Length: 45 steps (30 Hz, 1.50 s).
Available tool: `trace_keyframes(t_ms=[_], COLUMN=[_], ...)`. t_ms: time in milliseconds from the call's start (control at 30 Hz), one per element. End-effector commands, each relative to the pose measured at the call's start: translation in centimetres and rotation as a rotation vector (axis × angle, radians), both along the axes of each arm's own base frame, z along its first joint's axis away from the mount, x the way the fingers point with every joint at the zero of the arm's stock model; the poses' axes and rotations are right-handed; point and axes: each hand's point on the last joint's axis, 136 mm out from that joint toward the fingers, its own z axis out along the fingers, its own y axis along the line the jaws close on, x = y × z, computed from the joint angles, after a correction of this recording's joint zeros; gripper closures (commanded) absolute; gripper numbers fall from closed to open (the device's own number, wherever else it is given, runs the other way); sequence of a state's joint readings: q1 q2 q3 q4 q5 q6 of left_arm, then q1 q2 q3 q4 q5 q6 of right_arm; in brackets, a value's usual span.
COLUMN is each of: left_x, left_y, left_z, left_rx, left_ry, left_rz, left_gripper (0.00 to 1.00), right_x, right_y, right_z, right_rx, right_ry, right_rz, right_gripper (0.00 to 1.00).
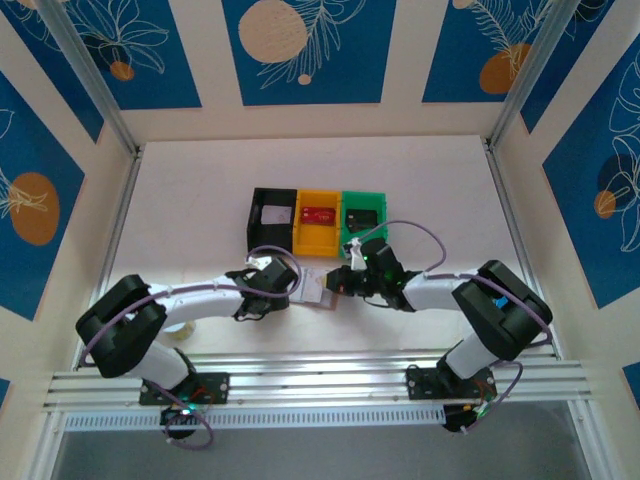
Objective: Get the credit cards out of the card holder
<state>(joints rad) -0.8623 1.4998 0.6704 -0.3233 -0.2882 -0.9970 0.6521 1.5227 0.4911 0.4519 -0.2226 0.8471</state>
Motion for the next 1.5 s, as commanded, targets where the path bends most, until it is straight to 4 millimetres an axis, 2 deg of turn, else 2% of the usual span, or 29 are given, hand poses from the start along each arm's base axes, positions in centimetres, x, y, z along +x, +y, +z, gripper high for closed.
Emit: trace_keyframes(t_ms=[0, 167, 300, 500, 667, 800, 967, 1067, 1300, 1467], left_x=[-2.4, -2.2, -1.8, -0.8, -0.7, -1.2, -2.3, -2.8, -3.6, -4.2], left_y=[-2.0, -2.1, -2.4, -3.1, -2.7, -2.5, -3.9, -4.9, -6.7, -7.6], left_z=[-3.1, -2.0, -0.3, 4.8, 9.5, 11.7, 12.5, 13.1, 15.0, 16.2], left_rx=[-0.097, -0.111, -0.13, -0.223, -0.326, -0.408, -0.549, -0.639, -0.817, -0.912], left_ry=[0.14, 0.122, 0.09, -0.038, -0.198, -0.283, -0.31, -0.324, -0.368, -0.385], left_rz=[-0.05, -0.051, -0.057, -0.107, -0.157, -0.187, -0.261, -0.29, -0.35, -0.392], left_gripper=[0.48, 0.47, 0.46, 0.42, 0.34, 0.3, 0.27, 0.26, 0.27, 0.3], right_x=[-0.9, -1.3, -1.5, -1.7, -2.3, -3.1, -4.8, -5.8, -7.5, -8.1], right_y=[-0.4, -1.2, -1.5, -2.1, -2.2, -2.0, -1.0, -0.4, 0.9, 1.8], right_z=[0.3, 0.7, 1.2, 3.6, 5.6, 7.2, 9.6, 10.3, 11.1, 11.0], right_rx=[0.01, 0.012, 0.021, 0.056, 0.096, 0.146, 0.225, 0.23, 0.246, 0.244], right_ry=[0.012, 0.002, -0.009, -0.047, -0.07, -0.082, -0.103, -0.128, -0.146, -0.145], right_rz=[0.019, 0.012, 0.011, 0.011, 0.041, 0.077, 0.17, 0.215, 0.294, 0.329], right_gripper=[1.0, 1.0, 1.0, 1.0, 1.0, 1.0, 1.0, 1.0, 1.0, 1.0])
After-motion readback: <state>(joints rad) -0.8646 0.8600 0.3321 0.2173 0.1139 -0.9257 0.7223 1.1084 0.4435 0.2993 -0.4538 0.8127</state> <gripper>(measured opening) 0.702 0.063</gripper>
